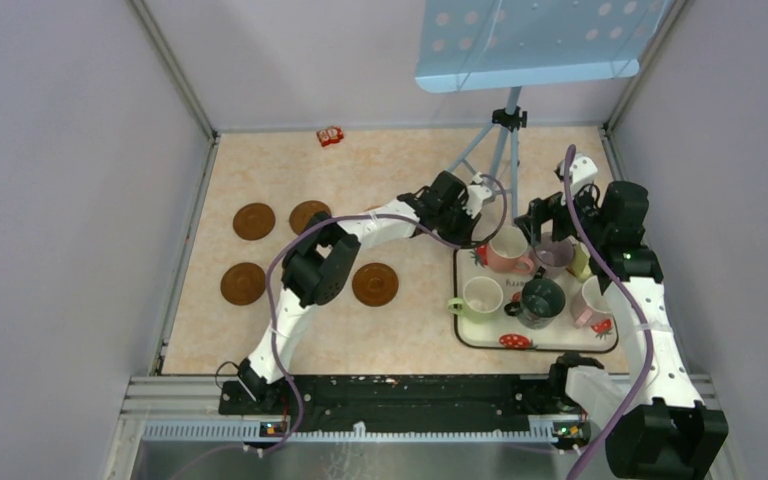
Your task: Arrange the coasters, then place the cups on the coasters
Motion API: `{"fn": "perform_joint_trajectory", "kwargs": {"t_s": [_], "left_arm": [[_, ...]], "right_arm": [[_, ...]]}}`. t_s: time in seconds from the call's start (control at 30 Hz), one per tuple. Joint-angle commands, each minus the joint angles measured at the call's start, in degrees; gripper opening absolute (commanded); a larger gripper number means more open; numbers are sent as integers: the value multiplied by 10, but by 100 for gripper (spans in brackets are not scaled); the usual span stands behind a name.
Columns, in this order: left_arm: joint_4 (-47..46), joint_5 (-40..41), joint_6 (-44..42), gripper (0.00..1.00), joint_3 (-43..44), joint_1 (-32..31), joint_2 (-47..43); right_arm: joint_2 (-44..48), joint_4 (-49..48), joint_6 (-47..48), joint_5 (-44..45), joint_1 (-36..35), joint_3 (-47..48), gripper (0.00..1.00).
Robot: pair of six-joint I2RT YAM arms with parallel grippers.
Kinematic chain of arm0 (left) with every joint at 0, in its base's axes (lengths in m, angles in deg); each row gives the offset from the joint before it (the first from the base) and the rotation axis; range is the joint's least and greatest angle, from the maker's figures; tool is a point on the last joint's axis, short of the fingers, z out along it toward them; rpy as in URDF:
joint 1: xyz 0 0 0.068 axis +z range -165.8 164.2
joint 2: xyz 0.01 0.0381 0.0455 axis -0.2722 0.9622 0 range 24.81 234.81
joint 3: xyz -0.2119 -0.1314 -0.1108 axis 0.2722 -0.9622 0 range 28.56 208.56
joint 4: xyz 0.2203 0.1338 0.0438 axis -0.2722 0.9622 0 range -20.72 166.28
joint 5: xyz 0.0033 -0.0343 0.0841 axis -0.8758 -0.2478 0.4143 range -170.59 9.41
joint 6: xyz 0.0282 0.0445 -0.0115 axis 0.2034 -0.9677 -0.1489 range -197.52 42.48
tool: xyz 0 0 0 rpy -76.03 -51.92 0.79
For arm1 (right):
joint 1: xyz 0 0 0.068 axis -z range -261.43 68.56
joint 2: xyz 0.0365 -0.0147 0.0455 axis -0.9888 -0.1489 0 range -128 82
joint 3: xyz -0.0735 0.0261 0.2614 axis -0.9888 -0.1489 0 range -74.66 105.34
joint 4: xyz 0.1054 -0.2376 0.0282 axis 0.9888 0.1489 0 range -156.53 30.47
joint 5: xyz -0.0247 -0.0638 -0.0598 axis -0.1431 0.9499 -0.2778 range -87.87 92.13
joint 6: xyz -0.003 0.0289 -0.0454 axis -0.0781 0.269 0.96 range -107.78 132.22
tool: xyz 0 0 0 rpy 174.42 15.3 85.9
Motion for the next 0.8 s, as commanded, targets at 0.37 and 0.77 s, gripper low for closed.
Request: {"fn": "perform_joint_trajectory", "kwargs": {"t_s": [0.37, 0.77], "left_arm": [[62, 127, -24, 0, -85, 74, -38], [60, 117, -15, 0, -136, 95, -73]], "right_arm": [[4, -15, -2, -19, -1, 5, 95], [4, -13, -2, -26, -1, 4, 95]]}}
